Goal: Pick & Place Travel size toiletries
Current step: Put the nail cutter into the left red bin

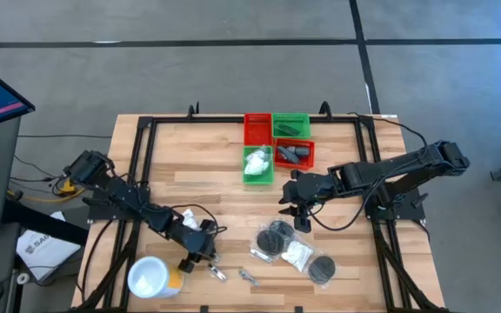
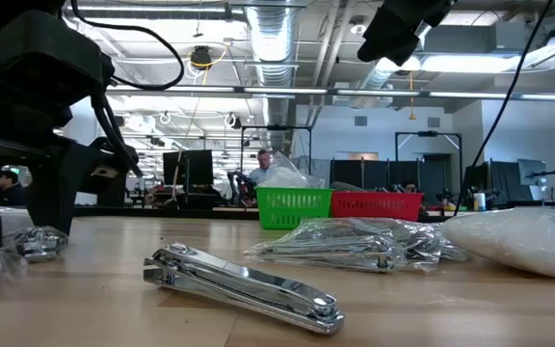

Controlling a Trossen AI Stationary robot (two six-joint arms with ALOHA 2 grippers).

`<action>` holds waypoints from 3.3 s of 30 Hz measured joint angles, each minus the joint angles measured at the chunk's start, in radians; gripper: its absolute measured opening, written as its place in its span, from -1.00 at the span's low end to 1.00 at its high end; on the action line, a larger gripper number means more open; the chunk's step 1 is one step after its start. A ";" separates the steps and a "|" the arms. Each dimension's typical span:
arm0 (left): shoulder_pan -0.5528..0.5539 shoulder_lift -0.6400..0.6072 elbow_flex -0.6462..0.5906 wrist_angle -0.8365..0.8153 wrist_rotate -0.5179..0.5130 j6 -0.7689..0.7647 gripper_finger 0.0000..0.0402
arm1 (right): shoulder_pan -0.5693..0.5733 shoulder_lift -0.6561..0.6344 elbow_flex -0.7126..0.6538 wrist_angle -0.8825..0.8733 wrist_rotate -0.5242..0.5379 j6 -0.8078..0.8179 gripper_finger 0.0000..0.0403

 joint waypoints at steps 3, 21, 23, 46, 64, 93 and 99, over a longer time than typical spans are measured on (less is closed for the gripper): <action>0.000 0.001 -0.001 -0.009 -0.014 0.030 -0.45 | 0.000 0.000 0.000 0.000 0.000 -0.006 -0.36; 0.001 -0.017 -0.002 -0.006 -0.075 0.010 -0.79 | 0.000 0.000 0.000 0.000 0.000 -0.010 -0.36; 0.001 -0.033 -0.005 -0.012 -0.087 0.009 -0.79 | 0.000 0.000 0.000 0.000 0.000 -0.010 -0.36; 0.104 -0.116 -0.004 0.176 -0.172 0.015 -0.89 | 0.000 0.000 0.000 0.001 0.000 -0.010 -0.36; 0.238 -0.118 -0.003 0.499 -0.171 0.017 -0.99 | 0.000 0.000 0.000 0.028 0.000 -0.024 -0.36; 0.364 -0.119 0.007 0.806 -0.145 0.018 -0.99 | -0.030 0.000 0.000 0.239 0.000 -0.143 -0.36; 0.364 -0.119 0.043 0.807 -0.111 0.065 -0.99 | -0.058 0.000 0.000 0.273 0.000 -0.161 -0.36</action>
